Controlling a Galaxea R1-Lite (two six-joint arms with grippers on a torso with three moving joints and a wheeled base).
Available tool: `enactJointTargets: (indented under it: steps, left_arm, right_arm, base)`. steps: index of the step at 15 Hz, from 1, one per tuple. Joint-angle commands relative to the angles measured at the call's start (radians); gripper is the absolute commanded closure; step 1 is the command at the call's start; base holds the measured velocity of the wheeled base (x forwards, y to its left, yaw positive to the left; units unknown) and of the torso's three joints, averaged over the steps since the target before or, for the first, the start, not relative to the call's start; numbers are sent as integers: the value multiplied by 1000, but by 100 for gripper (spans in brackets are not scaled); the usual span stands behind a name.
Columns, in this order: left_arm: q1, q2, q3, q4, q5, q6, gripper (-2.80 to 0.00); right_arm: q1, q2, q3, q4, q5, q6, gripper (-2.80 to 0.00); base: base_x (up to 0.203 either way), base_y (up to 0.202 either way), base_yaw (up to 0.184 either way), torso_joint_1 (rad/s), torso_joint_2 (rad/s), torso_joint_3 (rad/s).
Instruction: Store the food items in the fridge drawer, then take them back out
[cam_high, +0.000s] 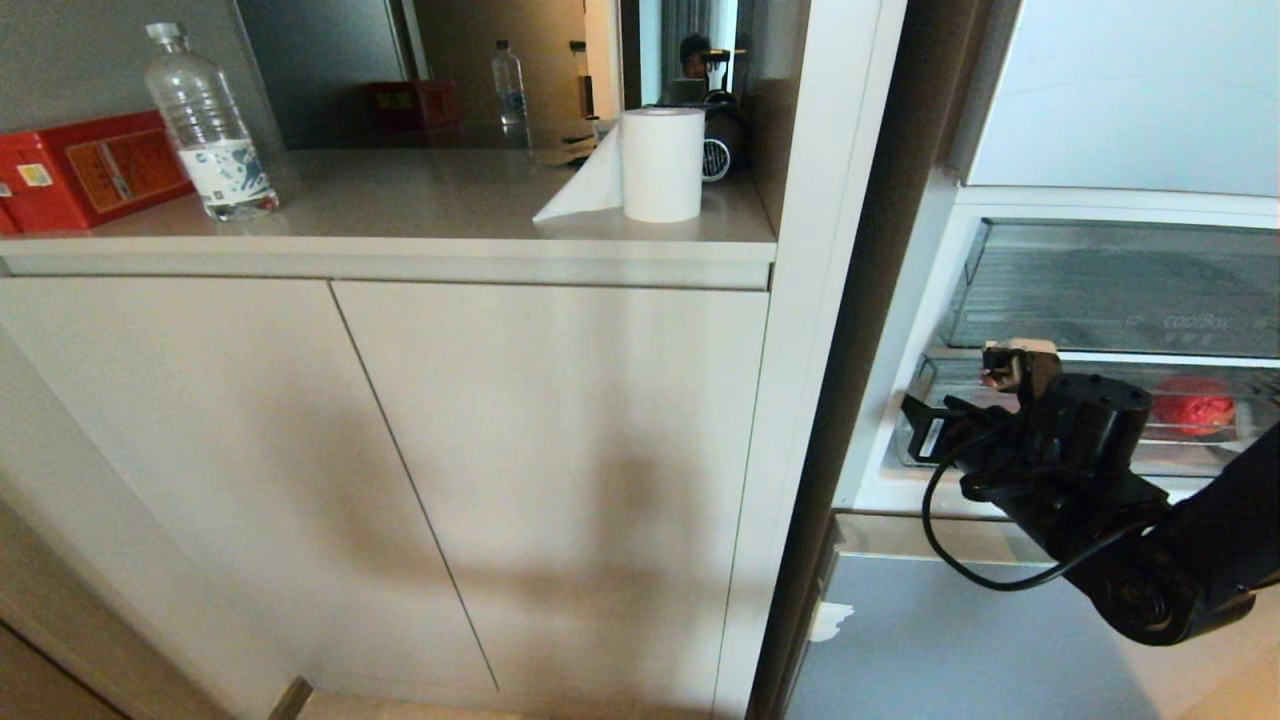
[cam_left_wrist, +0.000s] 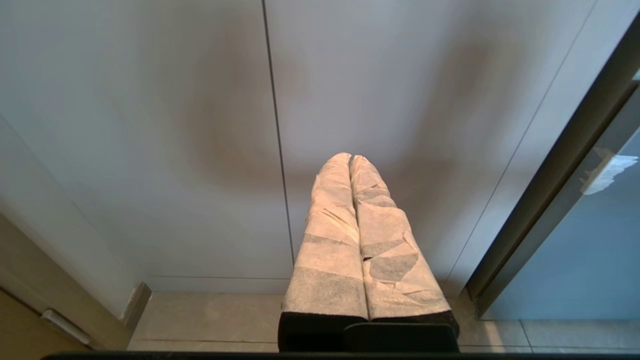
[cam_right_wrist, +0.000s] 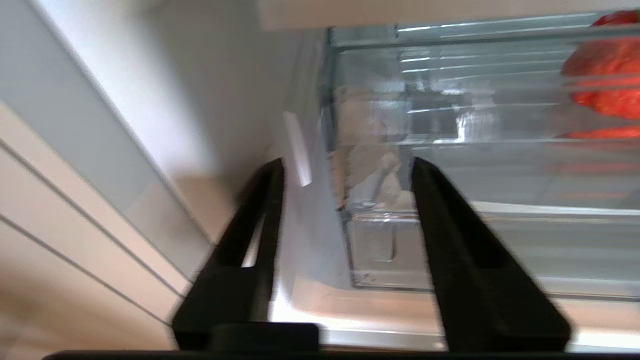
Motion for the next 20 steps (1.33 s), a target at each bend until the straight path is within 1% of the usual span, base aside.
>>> enactJointTargets:
  steps: [1, 3, 8, 10, 13, 16, 20]
  left_arm:
    - [0, 1, 0, 1, 0, 0, 0]
    - [0, 0, 0, -1, 0, 0, 0]
    - [0, 0, 0, 1, 0, 0, 0]
    - [0, 1, 0, 1, 0, 0, 0]
    - [0, 1, 0, 1, 0, 0, 0]
    - [0, 1, 0, 1, 0, 0, 0]
    - [0, 1, 0, 1, 0, 0, 0]
  right_arm:
    - [11, 10, 2, -8, 0, 3, 0]
    - [13, 8, 4, -22, -3, 2, 0]
    - [11, 3, 58, -83, -12, 13, 0]
    - [11, -18, 109, -114, -10, 17, 0]
    - [12, -70, 172, -118, -6, 45, 0]
    - [12, -129, 244, -118, -3, 54, 0]
    - [17, -255, 395, -118, 24, 57, 0]
  base:
    - [0, 0, 0, 0, 0, 0]
    - [0, 0, 0, 0, 0, 0]
    - [0, 0, 0, 0, 0, 0]
    - [0, 0, 0, 0, 0, 0]
    - [0, 0, 0, 0, 0, 0]
    - [0, 0, 0, 0, 0, 0]
    - [0, 0, 0, 0, 0, 0]
